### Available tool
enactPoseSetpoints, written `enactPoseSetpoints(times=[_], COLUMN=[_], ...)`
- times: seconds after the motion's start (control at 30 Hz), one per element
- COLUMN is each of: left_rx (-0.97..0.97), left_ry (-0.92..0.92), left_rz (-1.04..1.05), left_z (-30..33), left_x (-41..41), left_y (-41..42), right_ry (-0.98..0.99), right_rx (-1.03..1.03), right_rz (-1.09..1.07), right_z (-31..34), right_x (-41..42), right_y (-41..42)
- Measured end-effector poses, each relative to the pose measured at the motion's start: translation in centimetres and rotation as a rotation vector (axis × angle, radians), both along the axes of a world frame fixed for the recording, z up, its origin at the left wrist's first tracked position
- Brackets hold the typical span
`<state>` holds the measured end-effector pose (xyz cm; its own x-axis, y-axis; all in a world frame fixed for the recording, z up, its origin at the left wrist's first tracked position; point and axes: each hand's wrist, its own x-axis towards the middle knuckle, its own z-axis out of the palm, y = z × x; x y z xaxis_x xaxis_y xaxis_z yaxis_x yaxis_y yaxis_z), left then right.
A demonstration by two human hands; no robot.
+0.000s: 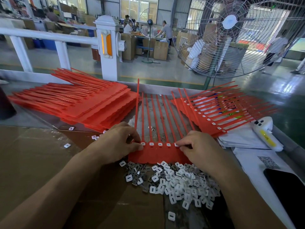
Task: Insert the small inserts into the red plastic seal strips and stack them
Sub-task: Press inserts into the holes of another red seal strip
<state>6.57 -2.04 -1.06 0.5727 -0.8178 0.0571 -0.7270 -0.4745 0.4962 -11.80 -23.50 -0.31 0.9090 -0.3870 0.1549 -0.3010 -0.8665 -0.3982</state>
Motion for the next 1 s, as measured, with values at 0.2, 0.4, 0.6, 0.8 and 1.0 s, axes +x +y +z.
enactPoseSetpoints(times=[0.2,0.4,0.6,0.8,1.0], left_rx=[-0.013,-0.02,-0.003,-0.017,-0.017], left_ry=[-0.008,0.005,0.007,-0.003,0.009], left_rz=[0.004,0.006,0.001,0.005,0.008], left_z=[-0.1,-0.3,-0.3,-0.2,-0.1], left_x=[-0.1,0.0,0.1,-0.1,0.1], left_y=[0.0,0.0,0.0,0.0,-0.1], right_ry=[0.193,0.216,0.217,0.095,0.047], right_rx=[-0.258,-0.315,-0.279,-0.03,0.254], right_rz=[0.031,-0.025,-0.033,0.003,0.042], right_z=[1.0,2.0,1.8,0.8,1.0], right_x=[0.1,0.6,0.5,-0.4,-1.2], right_y=[1.3,2.6,2.6,0.8,-0.3])
